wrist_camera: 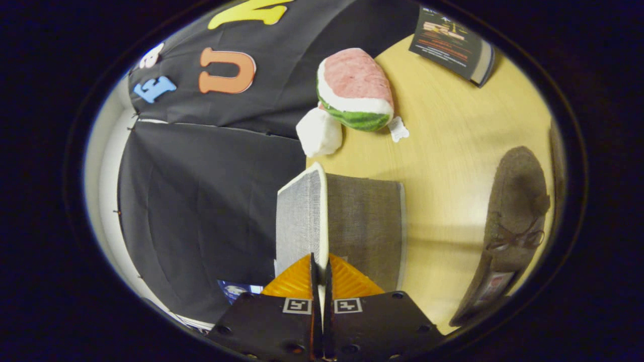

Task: Open the storage box then place both shoes into the box .Put the left shoe in first, then the right shoe, with the right side of both shoes facing outward in a uniform manner.

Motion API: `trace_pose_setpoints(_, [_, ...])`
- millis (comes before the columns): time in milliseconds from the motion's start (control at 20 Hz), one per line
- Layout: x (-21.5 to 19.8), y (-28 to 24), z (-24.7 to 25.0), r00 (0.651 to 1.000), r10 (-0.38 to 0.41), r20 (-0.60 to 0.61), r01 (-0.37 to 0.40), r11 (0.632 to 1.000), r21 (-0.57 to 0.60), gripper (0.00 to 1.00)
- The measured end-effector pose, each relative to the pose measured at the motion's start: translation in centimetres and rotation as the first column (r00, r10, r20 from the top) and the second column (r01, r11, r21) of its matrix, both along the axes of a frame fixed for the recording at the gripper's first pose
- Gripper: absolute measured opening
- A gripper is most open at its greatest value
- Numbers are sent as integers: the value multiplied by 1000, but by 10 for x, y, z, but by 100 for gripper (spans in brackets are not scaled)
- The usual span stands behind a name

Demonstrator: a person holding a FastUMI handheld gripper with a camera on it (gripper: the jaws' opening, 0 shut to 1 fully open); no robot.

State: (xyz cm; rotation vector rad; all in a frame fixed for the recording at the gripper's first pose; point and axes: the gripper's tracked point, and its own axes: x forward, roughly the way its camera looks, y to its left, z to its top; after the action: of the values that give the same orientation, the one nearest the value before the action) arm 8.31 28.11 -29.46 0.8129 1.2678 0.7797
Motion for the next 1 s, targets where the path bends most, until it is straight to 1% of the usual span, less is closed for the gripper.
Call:
trace_pose_setpoints(150, [0, 1, 12, 999, 16, 49, -12, 996, -89, 1])
trace_pose_setpoints(300, [-6, 13, 39, 996, 37, 75, -28, 993, -111, 0])
trace_pose_setpoints(500, [-7, 32, 94, 996, 21, 87, -18, 999, -34, 0])
trace_pose_setpoints(650, [-4, 57, 121, 997, 30, 70, -30, 1000, 5, 0])
trace_pose_setpoints(750, [-2, 80, 139, 998, 29, 59, -31, 999, 29, 0])
trace_pose_setpoints(900, [-8, 123, 164, 999, 33, 19, -34, 994, 103, 0])
trace_pose_setpoints(1000, [-12, 153, 173, 999, 51, 17, -53, 992, 114, 0])
